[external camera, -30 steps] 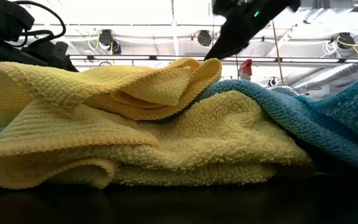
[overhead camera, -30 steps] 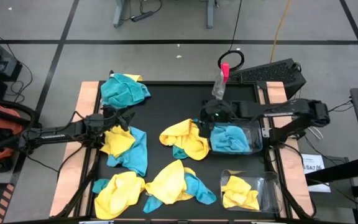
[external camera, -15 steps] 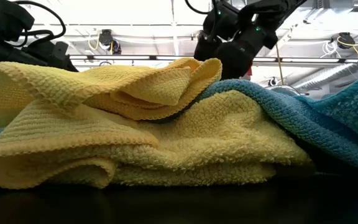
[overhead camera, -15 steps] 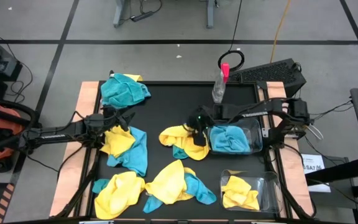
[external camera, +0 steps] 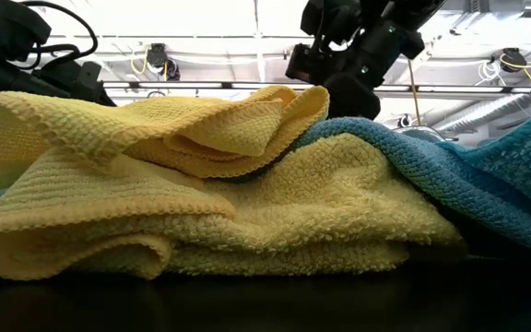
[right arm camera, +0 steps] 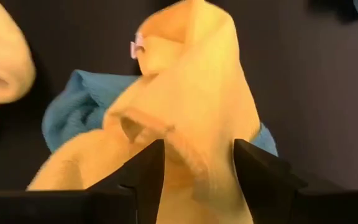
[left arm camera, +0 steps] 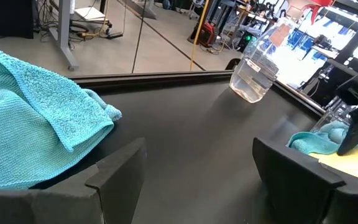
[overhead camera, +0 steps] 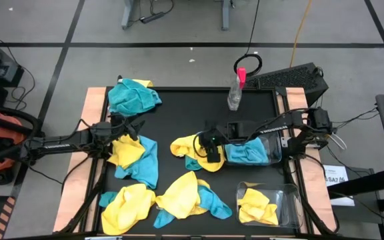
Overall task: Sort microfiber towel by color & place in baskets
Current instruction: Put the yellow towel into the bottom transparent bin
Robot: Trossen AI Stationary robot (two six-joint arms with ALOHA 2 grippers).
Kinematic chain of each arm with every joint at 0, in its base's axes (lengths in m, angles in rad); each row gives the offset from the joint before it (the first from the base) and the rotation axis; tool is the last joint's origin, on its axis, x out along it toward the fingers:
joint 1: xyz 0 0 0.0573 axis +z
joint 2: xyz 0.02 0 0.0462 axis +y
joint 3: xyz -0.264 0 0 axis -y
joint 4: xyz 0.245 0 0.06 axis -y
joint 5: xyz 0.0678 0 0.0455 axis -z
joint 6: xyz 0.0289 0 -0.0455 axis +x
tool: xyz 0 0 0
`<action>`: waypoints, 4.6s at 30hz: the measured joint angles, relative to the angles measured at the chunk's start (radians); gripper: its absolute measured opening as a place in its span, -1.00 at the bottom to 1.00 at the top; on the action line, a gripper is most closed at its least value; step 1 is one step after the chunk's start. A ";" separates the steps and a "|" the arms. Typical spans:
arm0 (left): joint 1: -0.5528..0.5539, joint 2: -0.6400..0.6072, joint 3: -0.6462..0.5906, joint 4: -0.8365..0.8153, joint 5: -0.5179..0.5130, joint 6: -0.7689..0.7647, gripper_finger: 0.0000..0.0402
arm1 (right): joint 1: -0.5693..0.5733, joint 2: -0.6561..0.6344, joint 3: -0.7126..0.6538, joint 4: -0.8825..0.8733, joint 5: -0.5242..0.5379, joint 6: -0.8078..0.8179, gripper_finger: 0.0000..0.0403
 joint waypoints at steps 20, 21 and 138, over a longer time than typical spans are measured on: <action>0.000 0.000 0.000 0.000 0.000 0.000 0.49 | 0.027 0.164 0.003 -0.013 0.039 0.002 0.01; 0.000 0.000 0.000 0.000 0.000 0.000 0.49 | 0.027 0.158 0.004 -0.019 0.039 0.001 -0.10; 0.000 0.000 0.000 0.000 0.000 0.000 0.49 | 0.955 -0.531 -0.198 -0.407 -0.113 0.839 -1.00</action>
